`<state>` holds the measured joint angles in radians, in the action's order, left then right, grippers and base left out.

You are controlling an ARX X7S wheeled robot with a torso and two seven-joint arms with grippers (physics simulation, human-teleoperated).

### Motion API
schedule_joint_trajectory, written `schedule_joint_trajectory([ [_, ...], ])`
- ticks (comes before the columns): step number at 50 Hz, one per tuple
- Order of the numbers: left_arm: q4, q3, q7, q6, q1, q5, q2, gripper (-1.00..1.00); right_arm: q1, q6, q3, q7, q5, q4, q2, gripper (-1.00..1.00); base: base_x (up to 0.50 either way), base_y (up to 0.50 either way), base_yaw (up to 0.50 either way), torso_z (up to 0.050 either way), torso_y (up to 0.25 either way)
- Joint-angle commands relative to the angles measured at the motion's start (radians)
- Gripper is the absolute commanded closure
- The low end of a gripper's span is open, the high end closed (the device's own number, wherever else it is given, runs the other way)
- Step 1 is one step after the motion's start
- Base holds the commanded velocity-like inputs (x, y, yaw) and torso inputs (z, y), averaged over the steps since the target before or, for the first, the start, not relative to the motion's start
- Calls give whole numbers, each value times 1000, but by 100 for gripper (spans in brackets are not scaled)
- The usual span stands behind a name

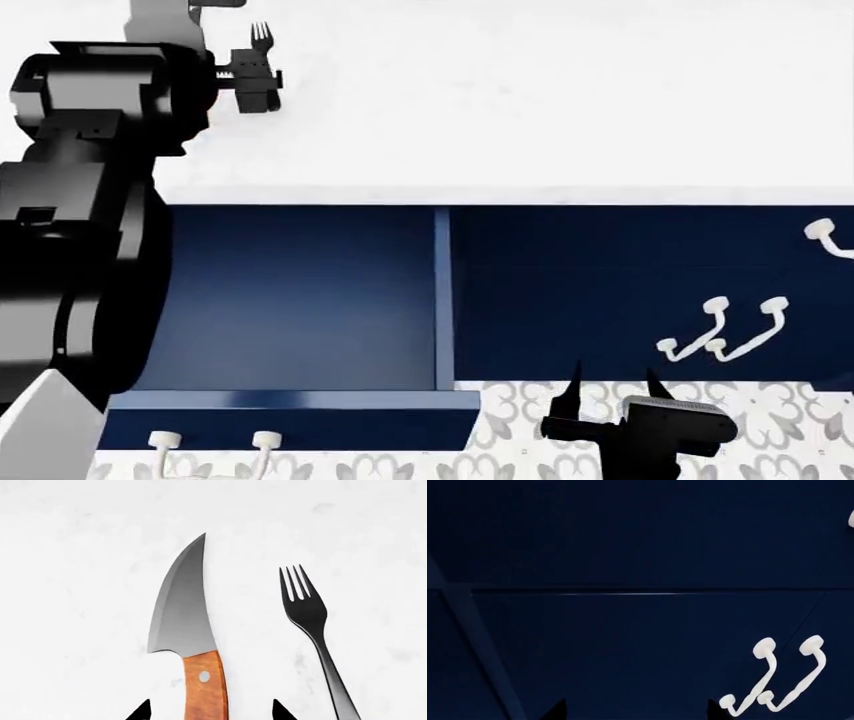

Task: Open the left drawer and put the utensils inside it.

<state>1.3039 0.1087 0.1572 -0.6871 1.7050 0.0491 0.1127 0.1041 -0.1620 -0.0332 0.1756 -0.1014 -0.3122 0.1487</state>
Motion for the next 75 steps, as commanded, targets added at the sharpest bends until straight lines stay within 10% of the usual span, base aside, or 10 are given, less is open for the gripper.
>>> schedule_joint_trajectory([
  [1, 5, -22, -35, 0, -16, -42, -3, 100, -5, -2, -6, 6, -1, 10, 4, -100, 0, 0, 0, 0, 0],
  [33, -34, 7, -47, -32, 23, -63, -10, 100, -4, -5, -25, 21, -16, 9, 16, -100, 0, 0, 0, 0, 4],
  [59, -1253, 45, -107, -883, -397, -13, 29, 100, -4, -7, -39, 31, -27, 9, 25, -100, -2, 0, 0, 0, 191],
  [68, -1193, 68, 1120, -878, -375, 1238, 282, 100, -3, -7, -44, 35, -31, 9, 28, -100, 0, 0, 0, 0, 0],
  [71, -1196, 115, 1401, -818, -385, 1688, 323, 100, -3, -8, -45, 36, -32, 8, 29, -100, 0, 0, 0, 0, 0],
  [75, -1356, 461, 1411, -476, -320, 2145, 533, 100, -3, -8, -47, 38, -34, 8, 30, -100, 0, 0, 0, 0, 0],
])
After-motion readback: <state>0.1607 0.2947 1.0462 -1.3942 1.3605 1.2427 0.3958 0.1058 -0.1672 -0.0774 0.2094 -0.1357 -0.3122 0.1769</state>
